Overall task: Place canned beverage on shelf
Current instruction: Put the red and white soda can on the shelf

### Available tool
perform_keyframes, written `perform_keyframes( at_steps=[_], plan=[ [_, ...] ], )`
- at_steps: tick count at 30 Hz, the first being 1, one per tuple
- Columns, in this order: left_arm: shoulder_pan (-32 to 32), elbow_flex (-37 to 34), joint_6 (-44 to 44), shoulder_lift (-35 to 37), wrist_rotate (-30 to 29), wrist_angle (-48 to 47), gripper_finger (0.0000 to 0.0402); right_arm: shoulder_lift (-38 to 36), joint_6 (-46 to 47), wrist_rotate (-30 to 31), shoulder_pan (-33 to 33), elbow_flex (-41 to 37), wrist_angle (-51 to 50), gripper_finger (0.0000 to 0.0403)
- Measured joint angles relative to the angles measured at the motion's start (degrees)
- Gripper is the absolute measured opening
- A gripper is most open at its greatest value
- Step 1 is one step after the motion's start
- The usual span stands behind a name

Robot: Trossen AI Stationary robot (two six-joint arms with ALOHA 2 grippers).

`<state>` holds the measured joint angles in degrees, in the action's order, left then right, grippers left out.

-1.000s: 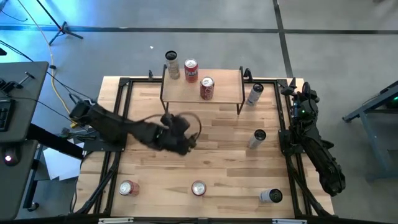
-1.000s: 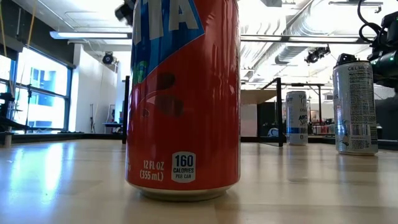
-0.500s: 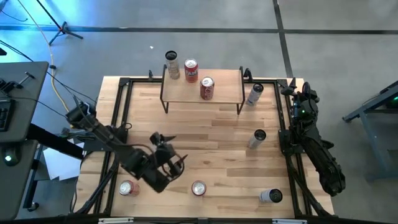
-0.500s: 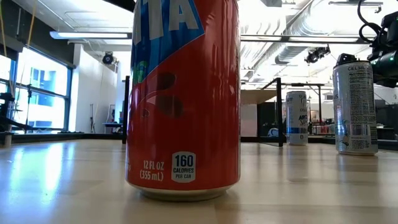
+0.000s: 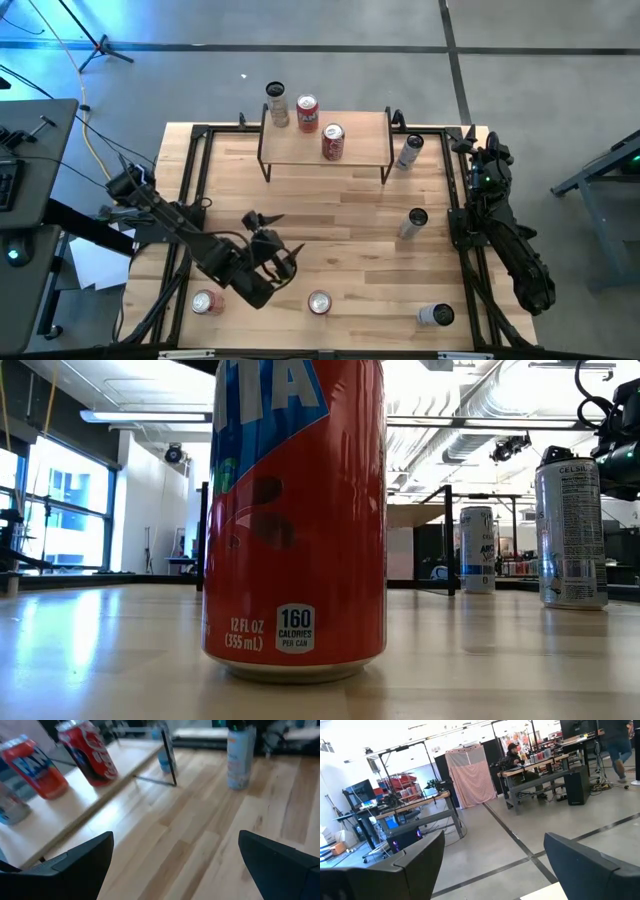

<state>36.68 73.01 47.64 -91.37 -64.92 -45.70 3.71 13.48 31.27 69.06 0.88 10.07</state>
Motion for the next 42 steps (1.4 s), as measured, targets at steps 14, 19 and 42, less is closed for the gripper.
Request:
perform_keyframes(
  at_steps=[14, 19, 42],
  plan=[
    [-1.06, 0.0, -0.77, 0.0, 4.93, 1.34, 0.04, 0.06, 25.68, -38.79, -0.12, 3.57, -6.21, 0.0328],
    [-0.31, 0.0, -1.04, 0.0, 4.42, 1.45, 0.04, 0.06, 22.61, -47.67, -2.59, 12.0, -21.11, 0.0328],
    [-0.76, 0.02, -2.5, 0.0, -1.06, 0.03, 0.04, 3.2, 22.61, -43.83, -27.81, 25.41, -22.44, 0.0328]
  ],
)
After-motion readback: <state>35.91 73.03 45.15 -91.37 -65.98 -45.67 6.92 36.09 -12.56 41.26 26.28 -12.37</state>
